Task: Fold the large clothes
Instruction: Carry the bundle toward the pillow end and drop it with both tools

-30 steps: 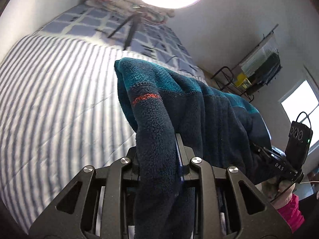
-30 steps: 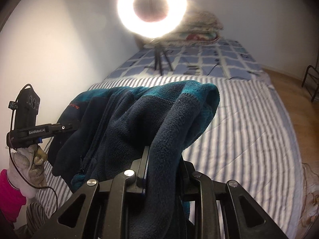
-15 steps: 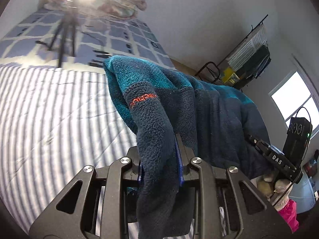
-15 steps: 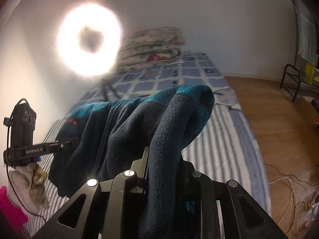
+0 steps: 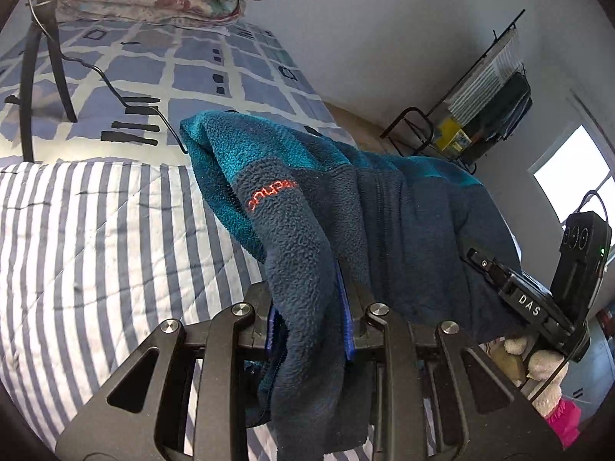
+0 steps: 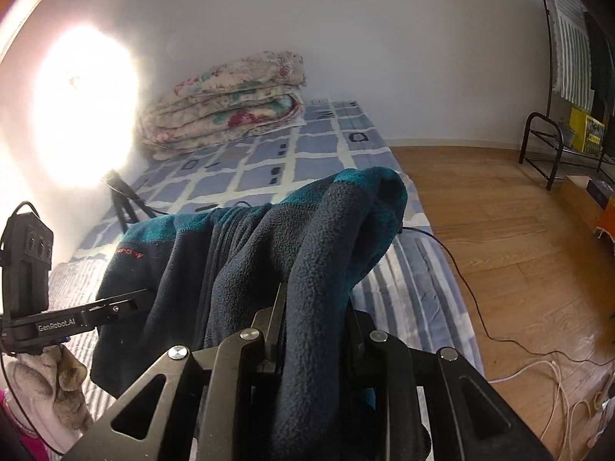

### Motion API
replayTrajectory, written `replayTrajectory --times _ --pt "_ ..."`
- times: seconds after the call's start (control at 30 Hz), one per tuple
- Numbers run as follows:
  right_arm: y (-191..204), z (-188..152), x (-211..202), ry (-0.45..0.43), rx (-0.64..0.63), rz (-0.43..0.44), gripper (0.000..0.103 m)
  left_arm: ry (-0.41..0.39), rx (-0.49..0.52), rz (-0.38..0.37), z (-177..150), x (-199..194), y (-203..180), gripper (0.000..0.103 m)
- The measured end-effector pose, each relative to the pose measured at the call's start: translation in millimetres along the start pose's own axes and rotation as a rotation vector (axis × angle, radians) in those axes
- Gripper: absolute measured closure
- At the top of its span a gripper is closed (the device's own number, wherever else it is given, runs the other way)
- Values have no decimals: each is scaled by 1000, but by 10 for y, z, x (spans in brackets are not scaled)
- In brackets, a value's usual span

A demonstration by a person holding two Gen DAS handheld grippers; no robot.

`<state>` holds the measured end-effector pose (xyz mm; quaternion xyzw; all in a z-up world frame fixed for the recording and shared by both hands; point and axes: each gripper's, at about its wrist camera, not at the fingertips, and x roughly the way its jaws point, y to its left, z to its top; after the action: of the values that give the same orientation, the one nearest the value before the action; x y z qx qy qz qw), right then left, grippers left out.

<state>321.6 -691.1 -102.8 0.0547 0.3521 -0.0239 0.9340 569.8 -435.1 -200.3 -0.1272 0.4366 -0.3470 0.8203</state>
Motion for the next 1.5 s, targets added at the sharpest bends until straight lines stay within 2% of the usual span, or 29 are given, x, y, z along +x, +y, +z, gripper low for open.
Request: replayTrajectory --times 0.13,0.27,0.3,0.37,0.4,0.47,0.57,0.67,0.77,0.97,1.17,1.43,1.5 --pt "9 -10 109 10 -37 -12 82 -8 -4 12 21 97 92 80" --pt "-65 -32 328 56 -73 -54 82 24 17 104 -38 245 324 79" --pt "-124 -47 393 78 -68 -79 81 42 6 128 -52 289 405 79" --pt "-282 -81 530 138 -38 -175 71 71 -23 136 -76 371 570 77" --pt "-368 -103 600 167 -24 -248 71 67 -31 125 -96 372 593 77" --pt "-511 -136 670 205 4 -312 69 59 -23 138 -116 380 570 75" --pt "-581 -129 612 179 34 -275 69 51 -5 166 -129 366 510 73" --pt "-577 -120 548 176 10 -312 69 39 -18 180 -142 284 488 64" --pt "-595 -115 331 139 49 -292 69 33 18 209 -166 150 393 64" --pt "-503 -43 15 110 62 -271 69 10 106 223 -277 -231 46 64" --pt "-223 47 -464 70 31 -235 69 -37 155 179 -396 -853 -394 64" --pt "219 49 -1451 -15 20 -164 68 -131 215 157 -613 -1906 -933 64" --pt "338 -7 -1725 -38 19 -157 67 -160 231 171 -678 -2160 -1038 64"
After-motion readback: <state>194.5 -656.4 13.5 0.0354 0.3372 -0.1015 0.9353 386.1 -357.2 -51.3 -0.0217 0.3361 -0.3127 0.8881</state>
